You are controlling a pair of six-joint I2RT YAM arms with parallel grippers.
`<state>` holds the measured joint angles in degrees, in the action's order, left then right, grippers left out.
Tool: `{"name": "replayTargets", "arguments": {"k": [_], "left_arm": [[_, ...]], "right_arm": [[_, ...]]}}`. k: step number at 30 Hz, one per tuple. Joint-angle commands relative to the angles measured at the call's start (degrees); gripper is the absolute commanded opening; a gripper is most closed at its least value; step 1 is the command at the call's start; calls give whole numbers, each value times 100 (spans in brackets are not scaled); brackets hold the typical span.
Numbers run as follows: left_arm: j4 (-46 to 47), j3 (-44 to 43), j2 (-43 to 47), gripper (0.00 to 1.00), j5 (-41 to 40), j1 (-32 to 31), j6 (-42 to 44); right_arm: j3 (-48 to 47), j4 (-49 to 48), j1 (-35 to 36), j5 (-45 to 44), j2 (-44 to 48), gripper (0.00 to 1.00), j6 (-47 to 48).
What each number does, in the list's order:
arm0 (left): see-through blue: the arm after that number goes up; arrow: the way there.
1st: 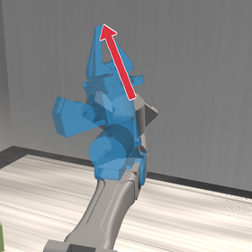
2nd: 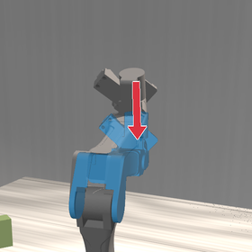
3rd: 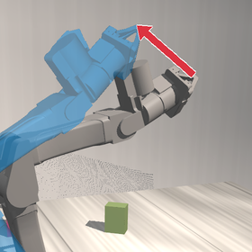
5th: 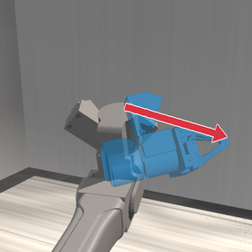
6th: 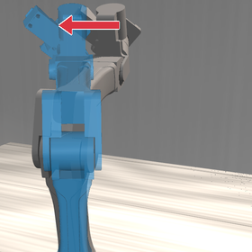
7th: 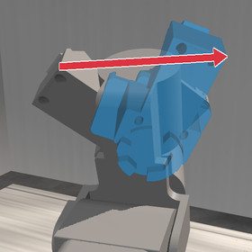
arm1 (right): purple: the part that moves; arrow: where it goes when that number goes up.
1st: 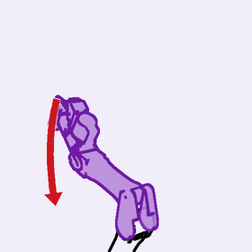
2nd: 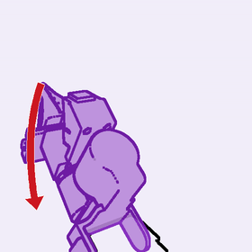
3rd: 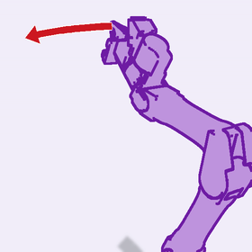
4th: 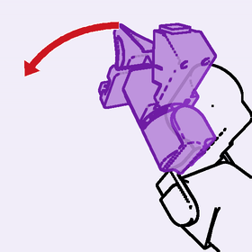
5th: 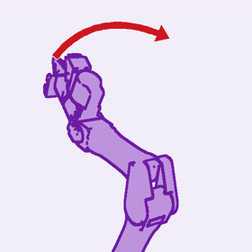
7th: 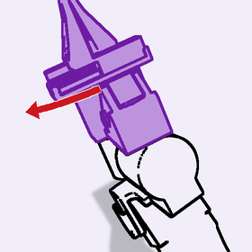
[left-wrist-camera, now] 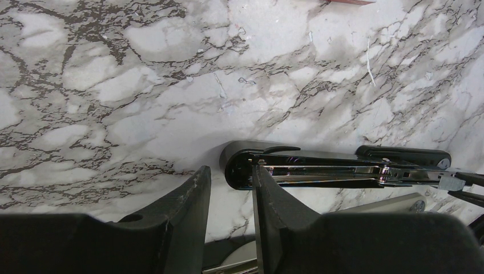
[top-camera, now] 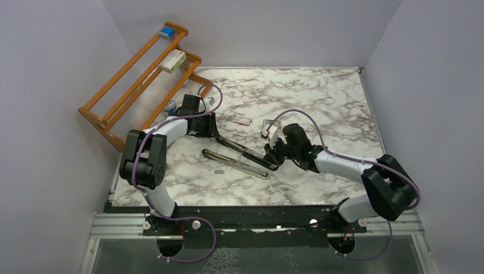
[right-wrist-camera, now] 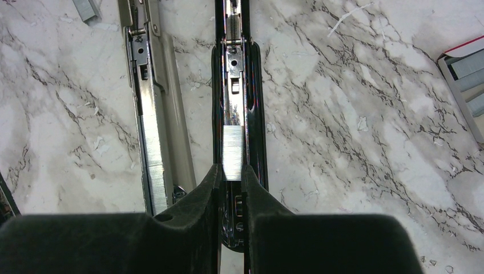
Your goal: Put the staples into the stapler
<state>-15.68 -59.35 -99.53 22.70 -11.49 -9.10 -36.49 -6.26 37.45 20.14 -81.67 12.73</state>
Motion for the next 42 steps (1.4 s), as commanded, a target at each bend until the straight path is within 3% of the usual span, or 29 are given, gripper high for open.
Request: {"name": "replayTargets", "arguments": {"k": [1,42], "left_arm": [[-177,-32,-190,35,-411,10,180],[-182,-34,-206,34,-404,14,180]], "right_arm": [[-207,129,43,-156,-100,10,80],[-473,547,43,-125,-386,11,128]]}}
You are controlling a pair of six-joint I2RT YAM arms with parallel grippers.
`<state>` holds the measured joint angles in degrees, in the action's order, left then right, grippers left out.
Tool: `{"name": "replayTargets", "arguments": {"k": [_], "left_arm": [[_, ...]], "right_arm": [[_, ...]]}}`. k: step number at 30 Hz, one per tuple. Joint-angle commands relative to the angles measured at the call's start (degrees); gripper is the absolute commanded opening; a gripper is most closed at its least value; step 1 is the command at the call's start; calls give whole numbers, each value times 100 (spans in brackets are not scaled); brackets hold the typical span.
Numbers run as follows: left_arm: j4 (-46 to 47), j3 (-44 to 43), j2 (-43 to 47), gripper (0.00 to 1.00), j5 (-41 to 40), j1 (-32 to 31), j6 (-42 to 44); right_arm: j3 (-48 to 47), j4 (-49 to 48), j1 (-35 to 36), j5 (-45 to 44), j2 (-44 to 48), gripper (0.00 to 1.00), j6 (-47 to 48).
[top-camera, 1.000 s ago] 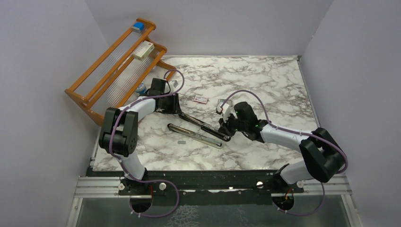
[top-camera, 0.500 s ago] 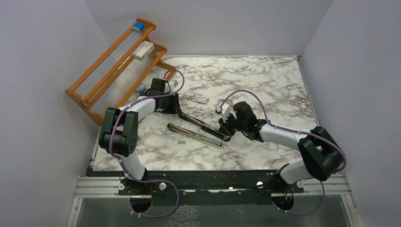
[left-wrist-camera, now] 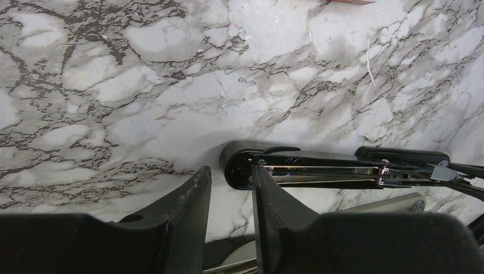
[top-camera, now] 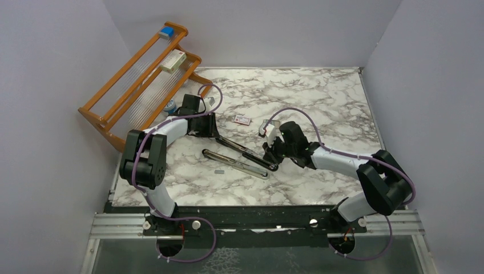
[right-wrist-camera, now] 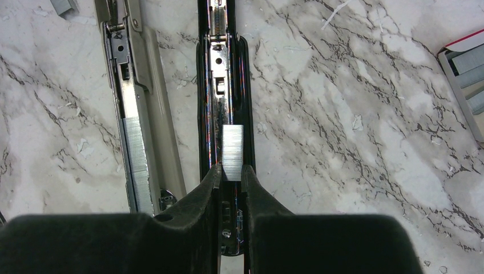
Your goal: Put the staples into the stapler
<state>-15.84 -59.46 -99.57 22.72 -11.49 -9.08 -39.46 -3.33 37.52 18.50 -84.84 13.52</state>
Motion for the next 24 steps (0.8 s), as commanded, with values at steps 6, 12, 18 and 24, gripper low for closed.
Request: {"name": "replayTargets", "arguments": {"k": [6,12,18,24], "left_arm": [[-166,-37,-207,34,-385,13,178],[-170,-35,-201,34,-389,2,178],[-166,-33,-216,34,-372,7,166],[-165,-36,-204,34,-387,14,179]], "right_arm": [[-183,345,36,41,96,11,-3],[10,-25,35,130,453,11,8],[150,-206,36,235,616,11,26],[-24,31,36,265,223,12,54]]}}
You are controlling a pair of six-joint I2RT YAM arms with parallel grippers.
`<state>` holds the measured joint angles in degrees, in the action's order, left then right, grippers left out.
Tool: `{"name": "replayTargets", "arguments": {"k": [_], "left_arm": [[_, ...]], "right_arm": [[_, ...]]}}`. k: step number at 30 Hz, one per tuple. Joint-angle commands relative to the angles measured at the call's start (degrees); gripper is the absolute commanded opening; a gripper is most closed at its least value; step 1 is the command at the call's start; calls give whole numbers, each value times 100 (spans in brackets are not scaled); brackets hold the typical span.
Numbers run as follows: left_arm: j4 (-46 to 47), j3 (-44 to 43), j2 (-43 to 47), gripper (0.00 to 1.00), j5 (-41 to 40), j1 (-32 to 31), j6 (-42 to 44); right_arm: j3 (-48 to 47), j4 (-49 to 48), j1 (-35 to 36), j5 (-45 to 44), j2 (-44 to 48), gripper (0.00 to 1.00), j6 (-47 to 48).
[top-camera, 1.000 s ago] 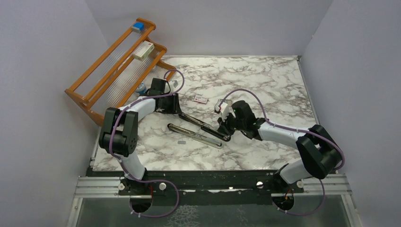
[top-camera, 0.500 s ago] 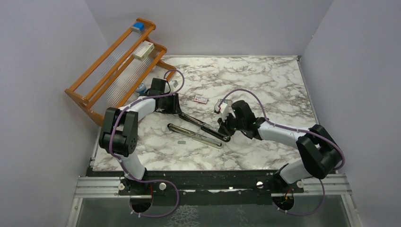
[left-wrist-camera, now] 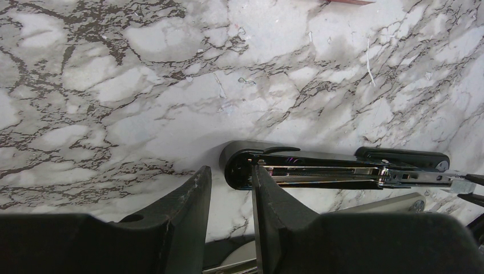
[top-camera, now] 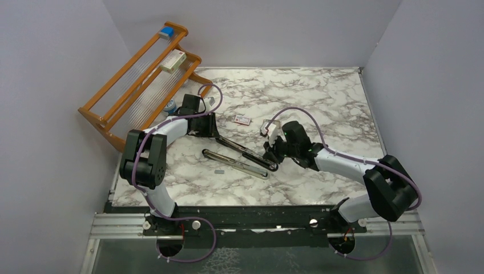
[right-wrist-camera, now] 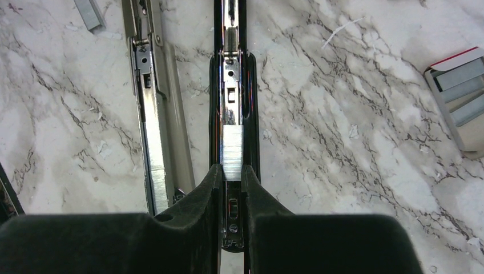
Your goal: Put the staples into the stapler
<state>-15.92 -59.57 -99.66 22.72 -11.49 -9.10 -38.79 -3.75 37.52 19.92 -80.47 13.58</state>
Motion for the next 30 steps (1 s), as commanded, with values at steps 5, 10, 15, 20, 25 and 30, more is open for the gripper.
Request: {"name": "replayTargets", "arguments": {"k": [5,10,15,20,25,30], "left_arm": [[-166,-27,-199,34,-388,8,181],[-166,-26,-194,34,-375,15,181],[-170,-25,-190,34,-374,10,181],[-170,-23,-193,34,-375,13,176],[-166,-35,-195,34,-380,11,181],[-171,-29,-190,34,-376,13,181]], "right_arm": [[-172,162,36,66,-347,12,35],[-211,233,36,70,-459,12,40],[-239,281,36,56,-495,12,39],[-320,432,36,88,-554,12,28],[-349,573,43,111,-483,13,-26],[-445,764,45,84,-489,13,-14]]}}
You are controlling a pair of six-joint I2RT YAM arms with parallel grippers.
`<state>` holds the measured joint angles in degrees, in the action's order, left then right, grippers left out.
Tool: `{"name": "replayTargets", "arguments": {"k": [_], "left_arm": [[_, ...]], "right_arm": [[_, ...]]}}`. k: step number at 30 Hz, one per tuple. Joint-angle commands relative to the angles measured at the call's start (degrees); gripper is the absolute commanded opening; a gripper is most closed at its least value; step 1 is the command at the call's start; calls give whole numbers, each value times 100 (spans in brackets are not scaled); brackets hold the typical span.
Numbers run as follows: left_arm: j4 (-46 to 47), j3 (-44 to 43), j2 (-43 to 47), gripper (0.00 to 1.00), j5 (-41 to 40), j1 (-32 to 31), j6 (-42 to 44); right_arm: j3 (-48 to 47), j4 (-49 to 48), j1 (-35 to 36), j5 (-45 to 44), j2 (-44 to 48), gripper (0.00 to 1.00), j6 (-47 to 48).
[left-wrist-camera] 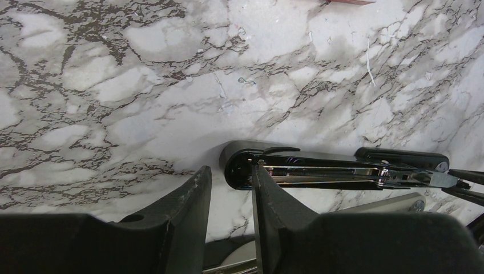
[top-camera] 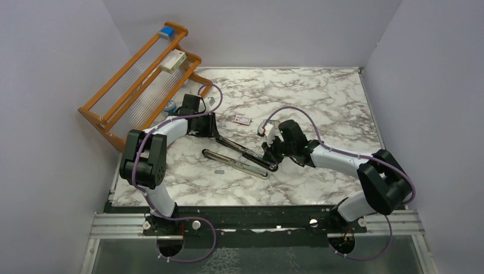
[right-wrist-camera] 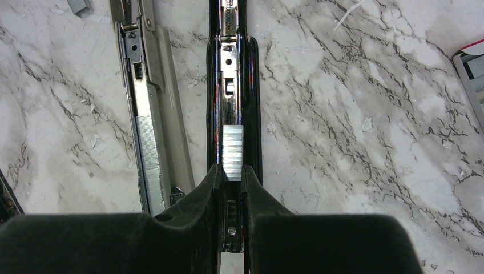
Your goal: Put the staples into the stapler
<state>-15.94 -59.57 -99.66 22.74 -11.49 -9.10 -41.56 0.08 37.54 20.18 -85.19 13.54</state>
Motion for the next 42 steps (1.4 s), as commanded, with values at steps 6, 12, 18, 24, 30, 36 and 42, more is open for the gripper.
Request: {"name": "replayTargets", "arguments": {"k": [6,12,18,24,30,36,42], "left_arm": [[-169,-29,-196,34,-379,10,180],[-177,-37,-194,34,-379,5,181],[-180,-37,-198,34,-379,9,179],[-177,-36,-204,34,-381,7,175],[-172,-35,-202,34,-376,12,172],[-178,-38,-210,34,-376,12,172],[-173,-40,-212,34,-376,10,172]], "right_arm": [[-358,711,81,157,-232,14,25],[-484,950,143,82,-406,15,61],[-548,1038,175,-109,-473,17,66],[-727,1342,175,-234,-509,17,63],[-998,1789,175,-480,-568,16,-37],[-1202,2034,175,-558,-714,15,-186],[-1283,2074,175,-684,-792,15,-323]]}}
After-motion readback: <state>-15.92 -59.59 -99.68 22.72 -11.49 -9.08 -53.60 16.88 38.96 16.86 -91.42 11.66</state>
